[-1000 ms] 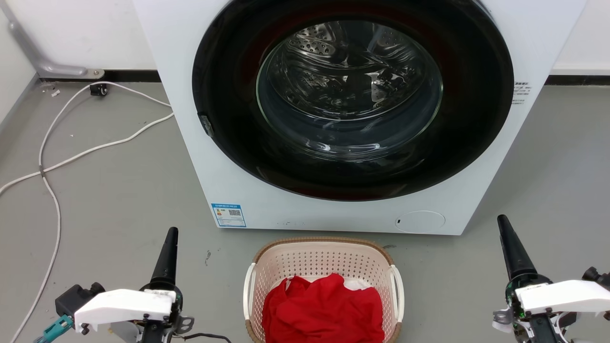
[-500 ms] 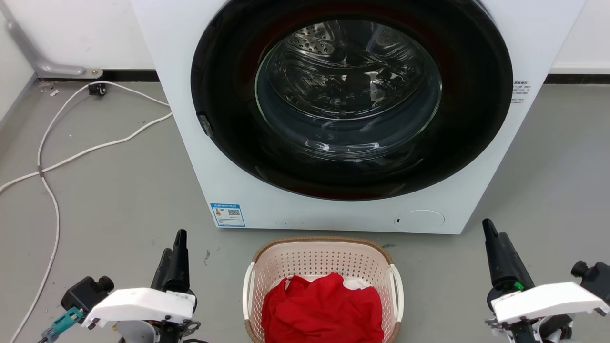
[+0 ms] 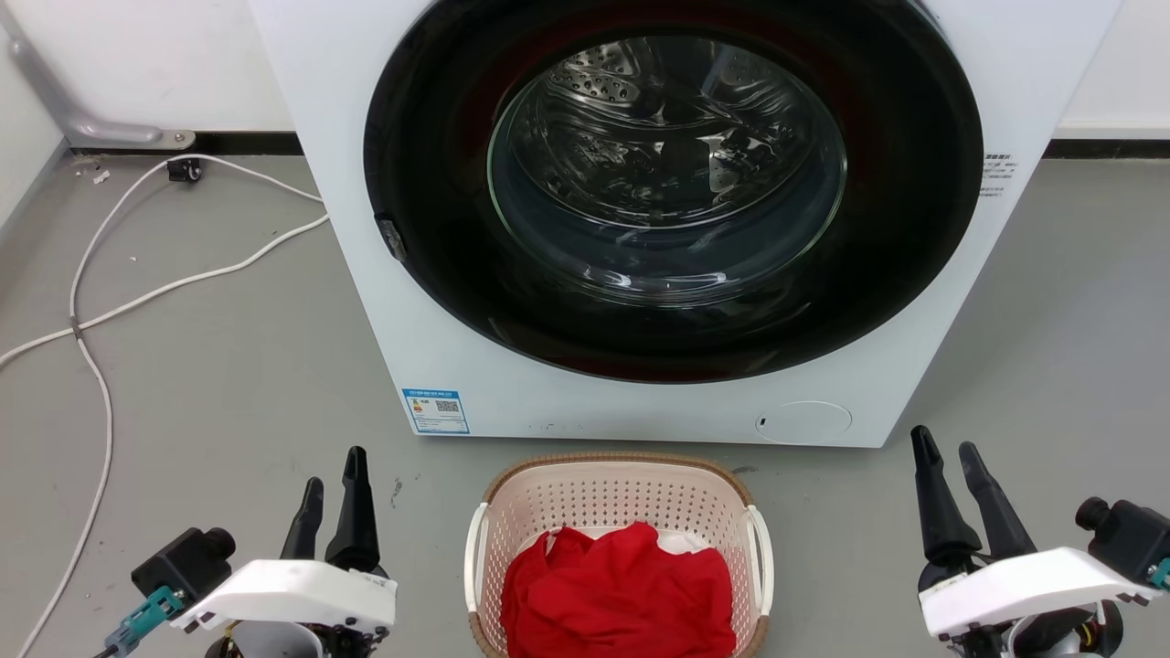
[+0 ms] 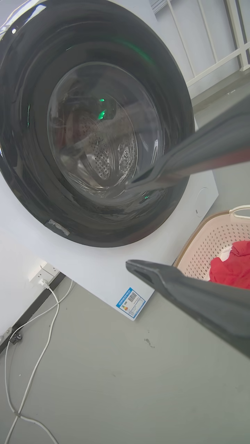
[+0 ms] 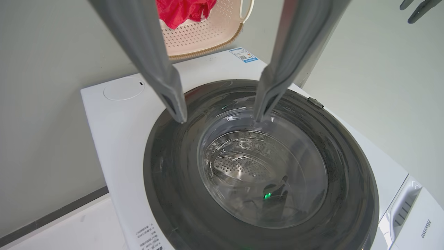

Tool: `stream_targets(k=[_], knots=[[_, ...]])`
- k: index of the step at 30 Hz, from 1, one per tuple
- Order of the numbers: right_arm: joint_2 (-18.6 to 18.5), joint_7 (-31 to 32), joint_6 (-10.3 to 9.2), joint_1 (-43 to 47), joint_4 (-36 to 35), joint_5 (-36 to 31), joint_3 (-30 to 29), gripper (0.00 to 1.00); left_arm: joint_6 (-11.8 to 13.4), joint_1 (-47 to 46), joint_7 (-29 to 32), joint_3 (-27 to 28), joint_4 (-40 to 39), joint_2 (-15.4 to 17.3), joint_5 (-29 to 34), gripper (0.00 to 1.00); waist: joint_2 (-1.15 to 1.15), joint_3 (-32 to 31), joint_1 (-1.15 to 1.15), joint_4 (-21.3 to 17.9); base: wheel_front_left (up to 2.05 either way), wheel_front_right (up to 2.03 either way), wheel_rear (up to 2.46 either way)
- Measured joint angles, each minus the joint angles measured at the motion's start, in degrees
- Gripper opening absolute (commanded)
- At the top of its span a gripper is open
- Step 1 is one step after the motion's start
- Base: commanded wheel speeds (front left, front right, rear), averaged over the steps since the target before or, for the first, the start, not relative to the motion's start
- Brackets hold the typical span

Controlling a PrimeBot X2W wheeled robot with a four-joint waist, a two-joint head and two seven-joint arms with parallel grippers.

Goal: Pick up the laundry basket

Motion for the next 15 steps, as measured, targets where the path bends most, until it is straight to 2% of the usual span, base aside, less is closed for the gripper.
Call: stream_targets(k=[15], knots=[[0.0, -2.5, 0.00, 0.9, -2.0, -11.3, 0.8, 1.00, 0.8, 0.9, -2.5, -1.2, -0.9, 0.0, 10.2, 1.00, 0.00, 0.3, 0.00, -0.2, 0.00, 0.00, 0.00]])
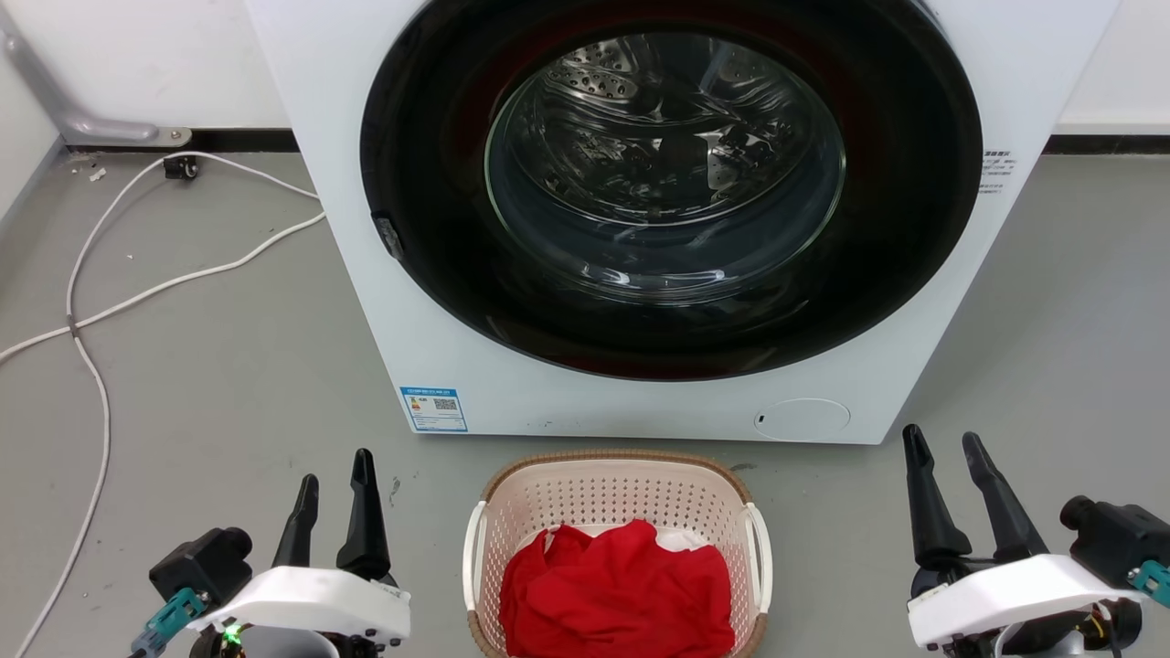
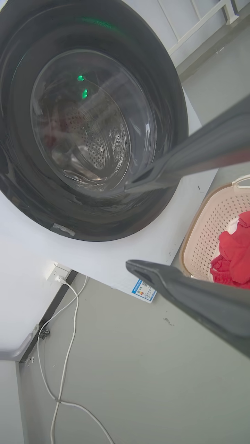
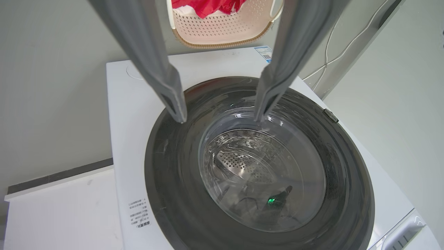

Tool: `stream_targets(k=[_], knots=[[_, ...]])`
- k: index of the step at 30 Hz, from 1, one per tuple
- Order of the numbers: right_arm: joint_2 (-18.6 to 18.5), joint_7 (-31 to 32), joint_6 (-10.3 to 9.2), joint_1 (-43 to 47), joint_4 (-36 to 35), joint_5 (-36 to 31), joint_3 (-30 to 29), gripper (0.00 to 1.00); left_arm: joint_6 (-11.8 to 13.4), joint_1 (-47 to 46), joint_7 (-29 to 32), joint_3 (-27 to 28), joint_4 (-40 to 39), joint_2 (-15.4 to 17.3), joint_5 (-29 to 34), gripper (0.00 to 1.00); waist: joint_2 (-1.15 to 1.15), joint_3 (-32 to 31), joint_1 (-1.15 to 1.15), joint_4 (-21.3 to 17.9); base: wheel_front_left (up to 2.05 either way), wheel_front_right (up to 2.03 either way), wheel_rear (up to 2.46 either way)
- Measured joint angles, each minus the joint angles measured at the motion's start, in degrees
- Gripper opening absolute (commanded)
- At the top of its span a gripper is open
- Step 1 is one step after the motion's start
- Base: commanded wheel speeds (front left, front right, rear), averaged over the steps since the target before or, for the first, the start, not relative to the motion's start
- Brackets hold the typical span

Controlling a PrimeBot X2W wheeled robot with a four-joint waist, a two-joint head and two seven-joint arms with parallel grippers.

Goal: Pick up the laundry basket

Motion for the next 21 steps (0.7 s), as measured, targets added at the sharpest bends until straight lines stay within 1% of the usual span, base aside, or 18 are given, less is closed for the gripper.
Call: stream_targets(k=[21], knots=[[0.0, -2.9, 0.00, 2.0, -1.8, -12.0, 0.3, 1.00, 1.3, 1.5, -3.0, -0.8, -0.1, 0.0, 11.3, 1.00, 0.00, 0.0, 0.00, -0.1, 0.00, 0.00, 0.00]])
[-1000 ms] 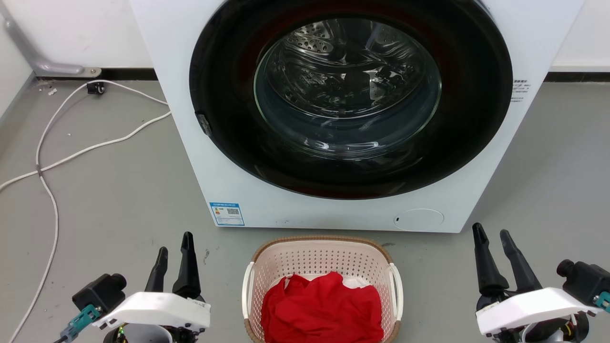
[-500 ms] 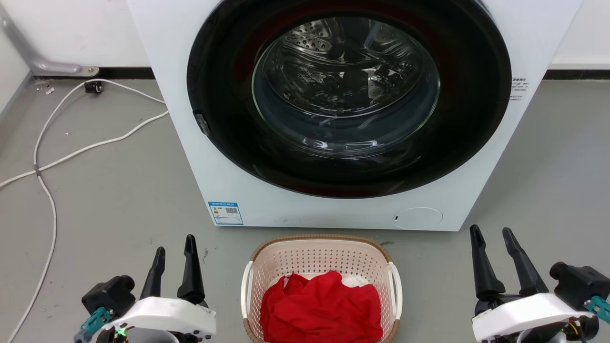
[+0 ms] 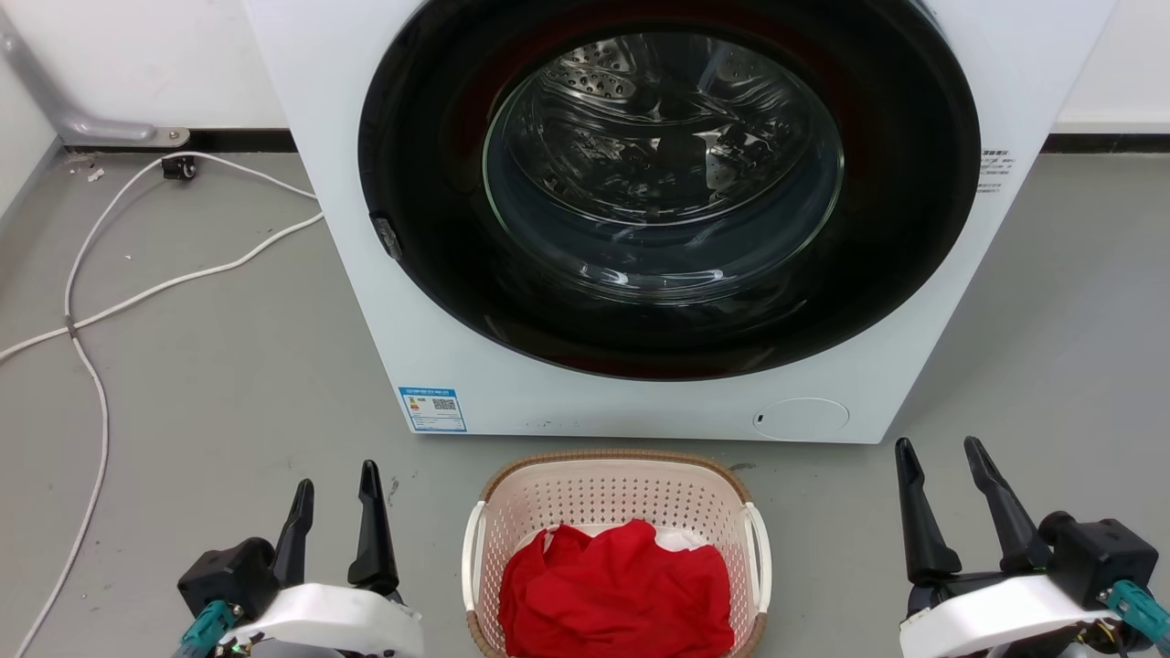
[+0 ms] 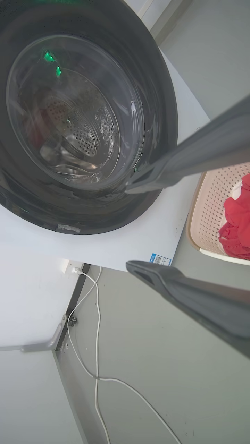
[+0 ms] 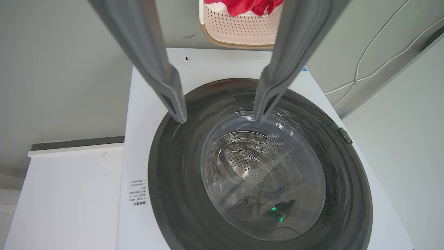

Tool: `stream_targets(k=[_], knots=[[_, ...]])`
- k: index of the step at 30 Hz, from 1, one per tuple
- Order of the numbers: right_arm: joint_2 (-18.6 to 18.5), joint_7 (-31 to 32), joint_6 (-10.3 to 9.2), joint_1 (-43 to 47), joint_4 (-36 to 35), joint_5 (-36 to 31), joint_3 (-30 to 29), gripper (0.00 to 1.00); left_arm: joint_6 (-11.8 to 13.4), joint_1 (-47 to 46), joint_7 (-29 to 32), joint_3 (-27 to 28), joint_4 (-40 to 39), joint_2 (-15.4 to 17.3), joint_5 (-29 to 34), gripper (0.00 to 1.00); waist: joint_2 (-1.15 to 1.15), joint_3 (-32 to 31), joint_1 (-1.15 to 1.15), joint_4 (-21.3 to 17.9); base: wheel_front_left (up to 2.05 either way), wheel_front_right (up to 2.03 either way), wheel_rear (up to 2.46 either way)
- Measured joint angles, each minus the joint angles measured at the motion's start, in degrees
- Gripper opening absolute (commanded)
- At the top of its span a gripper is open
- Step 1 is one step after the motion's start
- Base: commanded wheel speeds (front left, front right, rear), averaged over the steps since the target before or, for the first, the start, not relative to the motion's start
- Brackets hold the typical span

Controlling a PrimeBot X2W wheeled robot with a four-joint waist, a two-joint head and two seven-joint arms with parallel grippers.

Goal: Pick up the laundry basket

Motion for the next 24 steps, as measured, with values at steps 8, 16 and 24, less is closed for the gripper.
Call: stream_targets(k=[8, 16, 24], knots=[[0.0, -1.0, 0.00, 0.4, -0.2, -3.7, 0.1, 1.00, 0.3, 0.4, -1.0, -0.4, 0.2, 0.0, 3.8, 1.00, 0.00, 0.0, 0.00, 0.0, 0.00, 0.00, 0.00], [0.0, -1.9, 0.01, 0.7, -0.2, -6.8, 0.1, 1.00, 0.5, 1.0, -1.9, -0.7, 0.2, 0.0, 7.1, 1.00, 0.00, -0.1, 0.00, -0.1, 0.00, 0.00, 0.00], [0.0, -2.8, 0.01, 1.3, -0.5, -10.0, 0.2, 1.00, 0.5, 1.4, -2.9, -0.7, 0.3, 0.0, 10.3, 1.00, 0.00, -0.2, 0.00, -0.2, 0.00, 0.00, 0.00]])
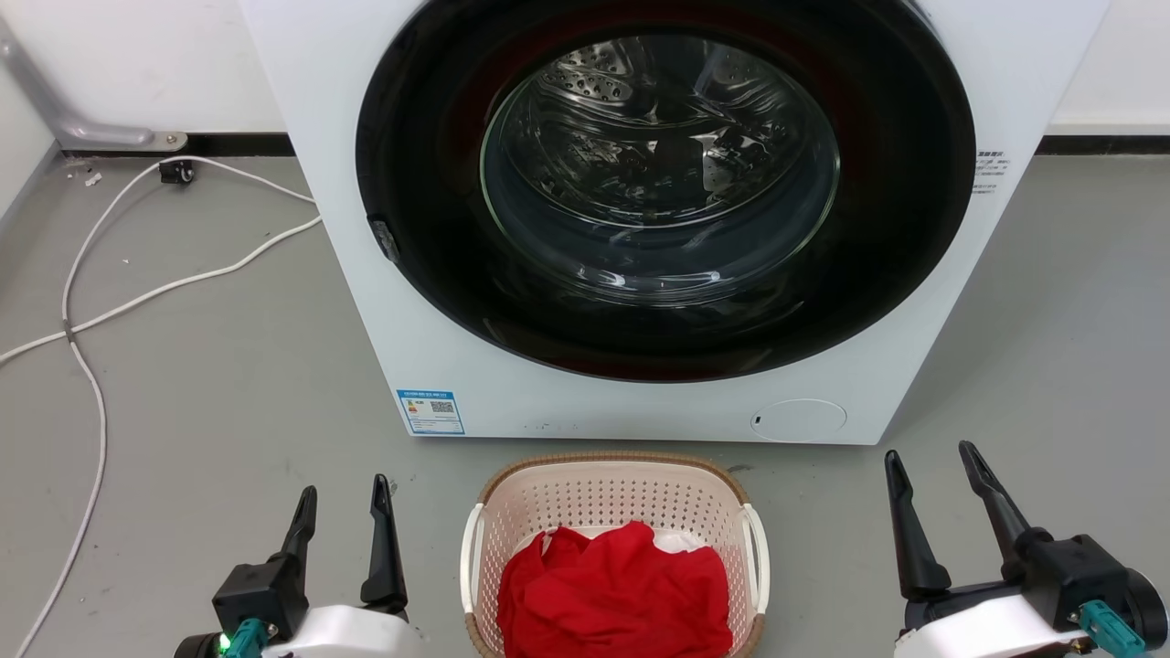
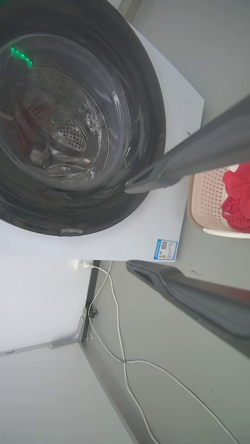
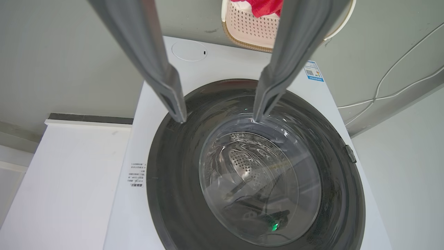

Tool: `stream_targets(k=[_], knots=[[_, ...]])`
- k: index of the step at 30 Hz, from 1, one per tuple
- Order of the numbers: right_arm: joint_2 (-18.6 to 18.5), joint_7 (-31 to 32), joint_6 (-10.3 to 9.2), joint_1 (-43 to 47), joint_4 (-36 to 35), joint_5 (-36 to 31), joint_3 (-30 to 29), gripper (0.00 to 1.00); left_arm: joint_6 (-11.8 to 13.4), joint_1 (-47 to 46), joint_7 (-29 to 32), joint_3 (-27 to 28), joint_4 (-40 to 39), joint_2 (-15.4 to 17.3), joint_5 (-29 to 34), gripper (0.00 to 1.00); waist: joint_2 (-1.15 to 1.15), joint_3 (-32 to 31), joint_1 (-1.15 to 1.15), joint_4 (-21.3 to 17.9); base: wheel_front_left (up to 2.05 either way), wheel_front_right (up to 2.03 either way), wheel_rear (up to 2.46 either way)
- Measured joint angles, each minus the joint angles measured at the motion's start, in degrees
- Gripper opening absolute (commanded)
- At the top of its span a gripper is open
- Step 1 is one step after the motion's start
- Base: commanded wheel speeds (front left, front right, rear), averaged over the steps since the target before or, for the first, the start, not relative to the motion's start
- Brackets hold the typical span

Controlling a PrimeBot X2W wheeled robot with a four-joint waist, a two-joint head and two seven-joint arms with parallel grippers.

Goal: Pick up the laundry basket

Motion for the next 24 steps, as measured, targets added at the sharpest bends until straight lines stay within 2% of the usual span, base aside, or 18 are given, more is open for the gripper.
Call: stream_targets(k=[16, 24], knots=[[0.0, -1.6, 0.00, 1.1, -0.4, -5.1, 0.5, 1.00, 0.7, 0.8, -1.5, 0.0, 1.4, 0.0, 5.6, 1.00, 0.00, 0.1, 0.00, -0.1, 0.00, 0.00, 0.00], [0.0, -1.6, 0.00, 1.1, -0.2, -5.3, 0.5, 1.00, 0.9, 0.8, -1.7, 0.1, 1.7, 0.0, 5.9, 1.00, 0.00, 0.0, 0.00, -0.3, 0.00, 0.00, 0.00]])
